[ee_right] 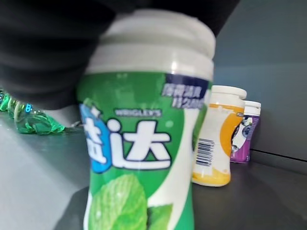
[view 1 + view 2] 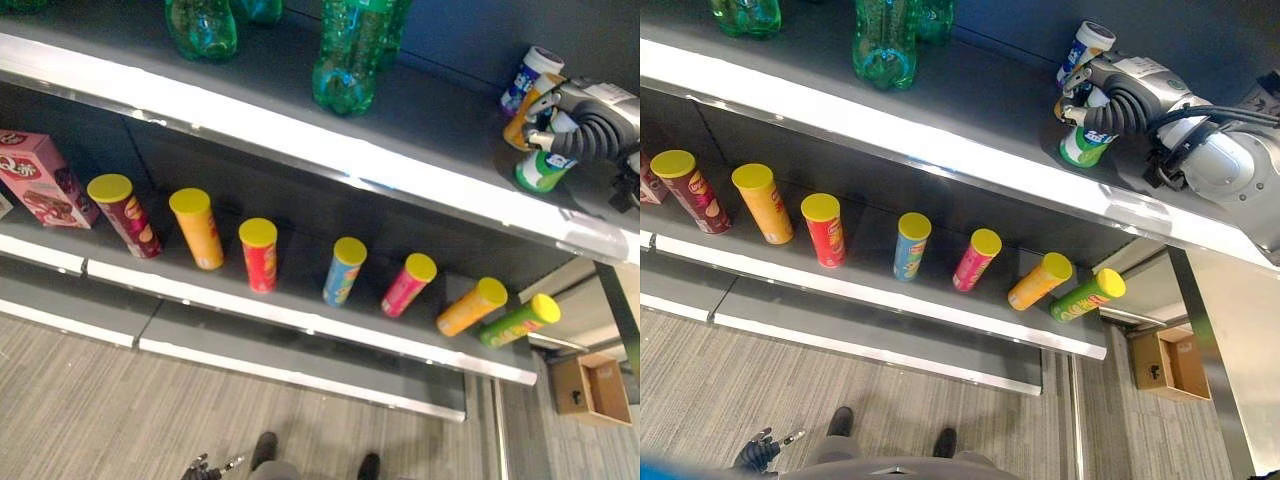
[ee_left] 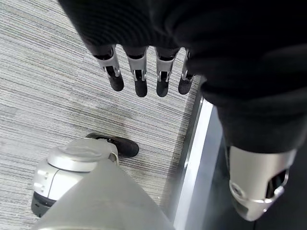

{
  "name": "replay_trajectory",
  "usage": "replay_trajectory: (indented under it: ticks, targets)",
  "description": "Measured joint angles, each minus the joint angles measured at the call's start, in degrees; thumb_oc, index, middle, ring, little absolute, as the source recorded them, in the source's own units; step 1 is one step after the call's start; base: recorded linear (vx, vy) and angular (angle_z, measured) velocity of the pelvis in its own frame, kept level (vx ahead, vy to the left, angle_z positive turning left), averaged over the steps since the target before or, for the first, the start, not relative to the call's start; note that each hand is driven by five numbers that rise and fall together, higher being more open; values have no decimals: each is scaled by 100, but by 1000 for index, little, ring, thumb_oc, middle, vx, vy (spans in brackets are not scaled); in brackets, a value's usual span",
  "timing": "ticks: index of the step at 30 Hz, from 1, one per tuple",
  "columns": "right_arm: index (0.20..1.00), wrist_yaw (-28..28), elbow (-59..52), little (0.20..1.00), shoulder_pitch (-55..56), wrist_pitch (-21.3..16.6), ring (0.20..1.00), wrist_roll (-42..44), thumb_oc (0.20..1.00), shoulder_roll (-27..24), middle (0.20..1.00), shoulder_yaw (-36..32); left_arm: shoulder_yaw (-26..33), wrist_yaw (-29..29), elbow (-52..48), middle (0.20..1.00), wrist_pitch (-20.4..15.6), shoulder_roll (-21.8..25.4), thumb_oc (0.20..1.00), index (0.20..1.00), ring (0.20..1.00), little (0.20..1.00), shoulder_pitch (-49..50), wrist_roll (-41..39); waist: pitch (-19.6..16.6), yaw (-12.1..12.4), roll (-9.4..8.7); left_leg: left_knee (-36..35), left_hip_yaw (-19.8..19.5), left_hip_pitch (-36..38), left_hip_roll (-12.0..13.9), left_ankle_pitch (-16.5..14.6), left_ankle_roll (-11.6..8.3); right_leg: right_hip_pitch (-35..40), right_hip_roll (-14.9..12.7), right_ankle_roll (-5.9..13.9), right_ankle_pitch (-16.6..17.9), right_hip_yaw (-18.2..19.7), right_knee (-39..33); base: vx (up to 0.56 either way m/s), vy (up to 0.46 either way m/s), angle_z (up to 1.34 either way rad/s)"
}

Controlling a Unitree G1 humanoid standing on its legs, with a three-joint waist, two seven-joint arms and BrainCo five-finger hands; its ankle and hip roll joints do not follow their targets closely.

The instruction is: Put the goods on the table back onto the shelves and tidy them up.

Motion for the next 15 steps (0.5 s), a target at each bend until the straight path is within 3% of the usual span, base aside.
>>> replay_trajectory:
  ticks: [1, 2, 3, 15]
  targets:
    - [250, 2, 0, 250, 0, 1, 250, 0, 250, 1, 250, 0, -1, 0, -1, 1000, 0, 0, 1000, 1000, 1000, 1000, 0, 0, -2, 0, -2, 0, 1, 0, 0, 0, 0, 0, 0, 0, 0, 0, 0, 0, 0, 0]
    - [376, 2, -2, 376, 0, -2, 376, 0, 376, 5, 376, 0, -1, 0, -1, 1000, 0, 0, 1000, 1000, 1000, 1000, 0, 0, -3, -1, -4, 0, 0, 0, 0, 0, 0, 0, -1, 0, 0, 0, 0, 0, 0, 0]
    - [1000, 1, 0, 1000, 0, 0, 1000, -1, 1000, 17, 1000, 0, -1, 0, -1, 1000, 0, 0, 1000, 1000, 1000, 1000, 1, 0, -4, 0, -6, 0, 0, -1, -2, 0, 0, 0, -2, 0, 0, -1, 0, 0, 0, 0]
    - [1000, -4, 2, 1000, 1, 1, 1000, -3, 1000, 41, 1000, -15, -1, 1, -1, 1000, 0, 0, 1000, 1000, 1000, 1000, 0, 0, -4, -8, 0, 0, 1, 0, -3, 0, 0, 0, -4, 0, 0, 0, -1, 0, 0, 0]
